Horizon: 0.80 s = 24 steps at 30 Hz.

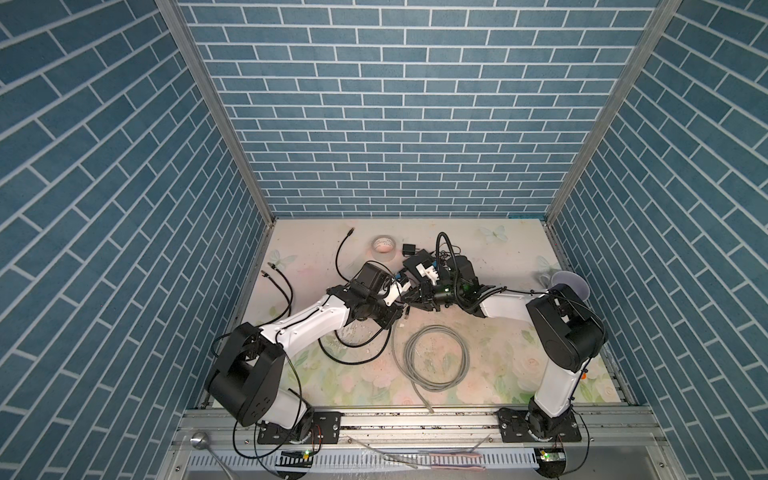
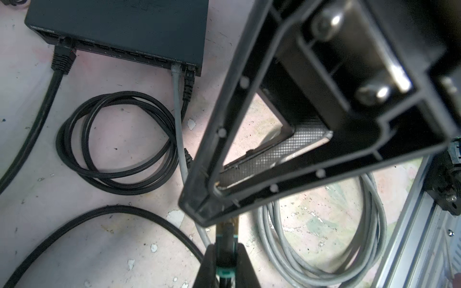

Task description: Insert the plug into the switch port

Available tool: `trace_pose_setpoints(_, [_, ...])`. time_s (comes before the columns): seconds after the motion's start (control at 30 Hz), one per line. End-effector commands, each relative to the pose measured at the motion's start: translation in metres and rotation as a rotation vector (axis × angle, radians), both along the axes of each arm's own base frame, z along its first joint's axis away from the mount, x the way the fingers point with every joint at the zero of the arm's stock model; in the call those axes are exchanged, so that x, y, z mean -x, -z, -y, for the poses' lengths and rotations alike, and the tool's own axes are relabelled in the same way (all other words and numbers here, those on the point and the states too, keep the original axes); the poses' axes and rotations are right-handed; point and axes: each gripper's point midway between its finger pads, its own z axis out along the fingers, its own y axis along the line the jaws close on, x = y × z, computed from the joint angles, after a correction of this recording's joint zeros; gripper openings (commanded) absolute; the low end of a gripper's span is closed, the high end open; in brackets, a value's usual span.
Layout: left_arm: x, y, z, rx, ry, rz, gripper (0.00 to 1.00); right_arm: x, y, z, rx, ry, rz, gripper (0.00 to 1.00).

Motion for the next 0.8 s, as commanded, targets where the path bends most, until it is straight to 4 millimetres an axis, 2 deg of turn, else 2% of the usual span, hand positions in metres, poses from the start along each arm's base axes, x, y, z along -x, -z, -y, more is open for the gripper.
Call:
trace_pose_setpoints(0.0, [-0.004, -0.006, -0.001, 0.005, -0.002, 0.011, 0.00, 0.010, -0.008, -0.002, -0.028, -0.029, 0.001, 0.26])
trace_pose_setpoints(0.2, [-0.008, -0.006, -0.003, 0.002, -0.018, 0.016, 0.00, 0.013, -0.005, -0.001, -0.023, -0.029, -0.007, 0.19])
trace_pose_setpoints(0.47, [-0.013, -0.011, -0.004, 0.006, -0.027, 0.026, 0.00, 0.015, -0.003, 0.001, -0.020, -0.027, -0.007, 0.23])
trace_pose_setpoints(0.77, [-0.014, -0.011, -0.005, 0.003, -0.031, 0.024, 0.00, 0.013, -0.006, -0.002, -0.031, -0.025, -0.008, 0.12])
